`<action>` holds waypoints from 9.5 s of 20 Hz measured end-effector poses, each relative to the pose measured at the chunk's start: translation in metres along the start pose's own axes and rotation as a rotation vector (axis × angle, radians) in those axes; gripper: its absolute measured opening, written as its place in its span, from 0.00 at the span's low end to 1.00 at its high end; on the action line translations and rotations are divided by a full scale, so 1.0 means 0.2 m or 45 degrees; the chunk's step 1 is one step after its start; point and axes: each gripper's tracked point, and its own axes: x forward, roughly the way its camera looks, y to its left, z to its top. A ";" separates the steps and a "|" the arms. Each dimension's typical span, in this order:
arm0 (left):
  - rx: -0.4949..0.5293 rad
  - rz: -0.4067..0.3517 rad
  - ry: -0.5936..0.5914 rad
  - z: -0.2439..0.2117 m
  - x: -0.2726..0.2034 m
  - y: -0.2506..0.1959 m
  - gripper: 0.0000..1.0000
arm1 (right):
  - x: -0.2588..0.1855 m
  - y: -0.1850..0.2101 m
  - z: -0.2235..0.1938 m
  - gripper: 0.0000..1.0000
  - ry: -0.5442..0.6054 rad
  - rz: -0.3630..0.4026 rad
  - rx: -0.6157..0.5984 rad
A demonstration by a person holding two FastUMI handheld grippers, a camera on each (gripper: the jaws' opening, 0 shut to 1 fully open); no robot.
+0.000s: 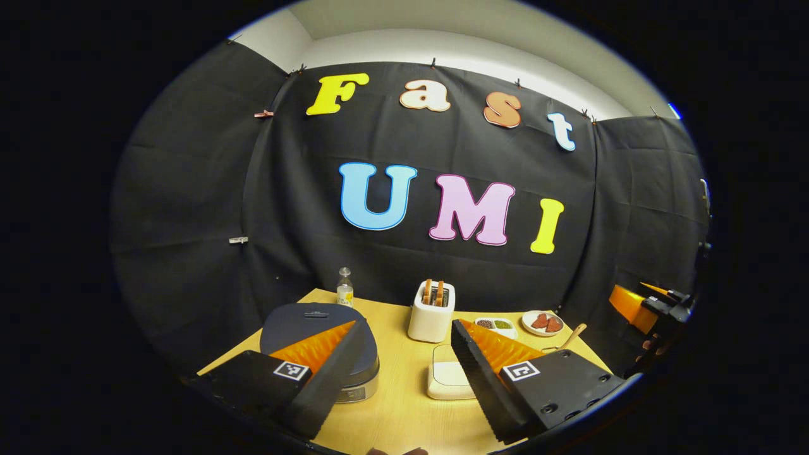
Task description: Close the left gripper, press the button to open the rice cooker; take a wooden spoon from the chopstick holder with the right hand, scoop a spoonful of rice and pour it into the rice cooker, then put the wooden spoon back into the chopstick holder.
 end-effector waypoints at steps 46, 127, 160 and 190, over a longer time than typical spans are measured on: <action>-0.227 0.330 0.522 -0.71 0.57 0.71 0.07 | 0.28 -0.28 -0.38 0.98 0.185 0.038 0.044; -0.084 0.169 0.288 -0.63 0.13 0.13 0.96 | 0.86 -0.38 -0.55 0.09 0.469 0.041 0.282; -0.057 -0.006 0.428 -0.98 0.11 0.84 0.96 | 0.75 0.86 -1.38 0.10 0.539 0.066 0.249; -0.158 -0.072 0.292 -0.74 0.04 0.75 0.96 | 0.58 0.32 -1.11 0.10 0.638 -0.334 1.369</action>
